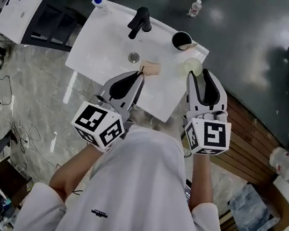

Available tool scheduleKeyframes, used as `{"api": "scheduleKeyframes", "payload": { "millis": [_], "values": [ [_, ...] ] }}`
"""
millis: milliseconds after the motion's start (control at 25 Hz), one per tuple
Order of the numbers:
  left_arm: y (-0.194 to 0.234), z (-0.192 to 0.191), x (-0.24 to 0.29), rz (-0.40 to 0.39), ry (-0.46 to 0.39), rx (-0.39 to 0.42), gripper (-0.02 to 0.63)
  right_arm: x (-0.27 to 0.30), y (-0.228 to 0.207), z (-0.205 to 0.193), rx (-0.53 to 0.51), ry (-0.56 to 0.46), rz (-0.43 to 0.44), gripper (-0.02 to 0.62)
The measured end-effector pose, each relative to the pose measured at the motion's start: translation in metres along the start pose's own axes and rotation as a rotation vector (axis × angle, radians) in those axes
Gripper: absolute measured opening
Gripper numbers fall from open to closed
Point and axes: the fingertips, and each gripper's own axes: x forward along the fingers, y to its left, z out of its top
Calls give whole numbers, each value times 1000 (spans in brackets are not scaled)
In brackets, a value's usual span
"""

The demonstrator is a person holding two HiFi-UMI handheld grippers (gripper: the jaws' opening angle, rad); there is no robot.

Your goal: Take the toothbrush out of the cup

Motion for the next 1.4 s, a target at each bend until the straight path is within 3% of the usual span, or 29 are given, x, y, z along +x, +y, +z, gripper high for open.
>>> {"api": "scheduleKeyframes", "payload": {
  "millis": [440,880,1160,1360,1400],
  "values": [
    [25,-13,20,36,47,-35,5,62,-20,-27,17,75,-13,115],
    [56,-25,30,54,84,-92,5,103,-30,-70,73,176,-125,144],
    [72,-33,27,61,101,-114,5,118,-36,-80,113,183,-220,158],
    [78,-36,23,60,112,-114,5,124,-44,-79,116,183,-306,152],
    [80,-36,21,62,113,-114,5,124,-45,-80,117,183,-318,122]
  ]
}}
